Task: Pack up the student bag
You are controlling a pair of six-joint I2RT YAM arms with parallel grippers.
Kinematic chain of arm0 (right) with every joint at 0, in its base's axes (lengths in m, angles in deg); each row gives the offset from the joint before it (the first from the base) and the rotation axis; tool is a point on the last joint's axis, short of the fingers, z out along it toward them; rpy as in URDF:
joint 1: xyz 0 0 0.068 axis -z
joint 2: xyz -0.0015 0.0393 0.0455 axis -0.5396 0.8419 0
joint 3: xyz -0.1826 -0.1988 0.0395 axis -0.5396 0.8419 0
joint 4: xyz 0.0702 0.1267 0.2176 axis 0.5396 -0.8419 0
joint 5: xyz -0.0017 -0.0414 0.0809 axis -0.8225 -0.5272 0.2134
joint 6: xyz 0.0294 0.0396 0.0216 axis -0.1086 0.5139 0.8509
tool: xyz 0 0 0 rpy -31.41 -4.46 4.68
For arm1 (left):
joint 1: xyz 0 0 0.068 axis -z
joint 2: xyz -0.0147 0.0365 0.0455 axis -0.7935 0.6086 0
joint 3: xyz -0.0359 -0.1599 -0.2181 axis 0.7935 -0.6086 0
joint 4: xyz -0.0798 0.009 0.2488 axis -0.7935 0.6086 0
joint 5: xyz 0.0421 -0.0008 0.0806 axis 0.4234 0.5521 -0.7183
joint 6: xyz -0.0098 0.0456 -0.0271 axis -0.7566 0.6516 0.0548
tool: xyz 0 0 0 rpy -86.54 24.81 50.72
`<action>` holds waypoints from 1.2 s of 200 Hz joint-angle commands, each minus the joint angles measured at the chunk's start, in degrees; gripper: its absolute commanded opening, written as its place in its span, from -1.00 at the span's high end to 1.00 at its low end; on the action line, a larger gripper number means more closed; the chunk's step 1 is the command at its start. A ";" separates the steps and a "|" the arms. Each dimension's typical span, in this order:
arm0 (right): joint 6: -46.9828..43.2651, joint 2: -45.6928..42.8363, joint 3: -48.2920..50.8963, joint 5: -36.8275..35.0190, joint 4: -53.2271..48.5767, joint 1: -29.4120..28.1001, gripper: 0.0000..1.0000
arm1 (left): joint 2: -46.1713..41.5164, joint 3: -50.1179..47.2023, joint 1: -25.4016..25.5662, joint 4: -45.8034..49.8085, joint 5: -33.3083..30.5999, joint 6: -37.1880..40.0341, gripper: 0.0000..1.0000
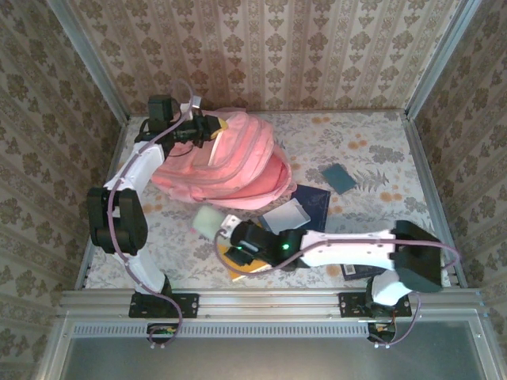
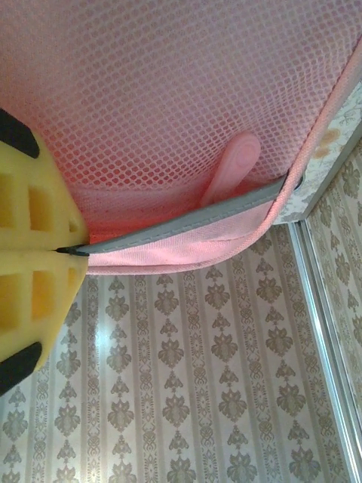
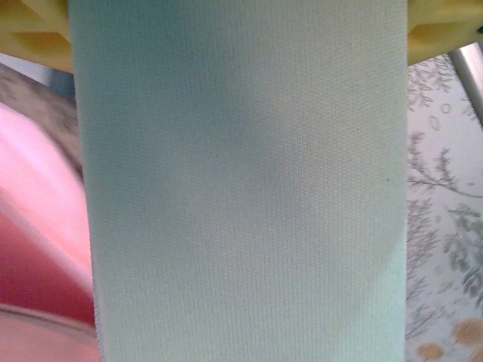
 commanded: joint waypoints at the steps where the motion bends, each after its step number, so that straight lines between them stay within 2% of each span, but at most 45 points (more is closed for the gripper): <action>1: 2.89 -9.12 5.43 -8.17 -4.24 0.70 -0.37 | -1.61 4.82 -1.23 -0.38 2.66 1.44 1.00; 17: 5.68 -15.57 8.59 -12.46 -7.56 1.98 -0.37 | -2.35 6.41 -1.33 2.72 2.17 3.09 1.00; 35: 10.14 -22.40 11.56 -15.72 -12.07 6.07 -0.35 | -3.26 7.07 -1.98 5.02 1.77 4.35 1.00; 65: 12.31 -34.01 16.19 -12.24 -13.58 15.34 -0.27 | -4.11 6.79 -2.91 3.13 3.38 2.90 1.00; 86: 10.54 -35.31 15.09 -6.21 -13.88 21.94 -0.27 | -4.14 8.03 -2.40 2.56 5.18 2.33 1.00; 121: 8.02 -27.46 7.68 2.16 -14.45 29.02 -0.28 | -3.70 13.28 -1.09 8.09 8.48 4.57 1.00; 146: 8.32 -20.48 2.46 11.97 -12.47 32.04 -0.28 | -5.30 13.44 -0.83 8.81 9.51 4.07 1.00; 158: 7.54 -16.72 0.02 17.64 -11.44 32.76 -0.28 | -6.26 12.63 -0.69 8.07 10.35 3.45 1.00; 189: 5.35 -6.54 -7.68 24.44 -10.95 33.36 -0.29 | -9.14 9.12 -0.43 2.98 11.48 -0.19 1.00; 209: 4.79 1.65 -13.20 31.74 -11.57 34.60 -0.31 | -10.40 7.71 -0.36 -1.51 12.32 -3.30 1.00; 240: 4.43 12.46 -21.50 34.50 -13.28 35.51 -0.35 | -11.29 7.61 0.87 -1.20 13.10 -2.22 1.00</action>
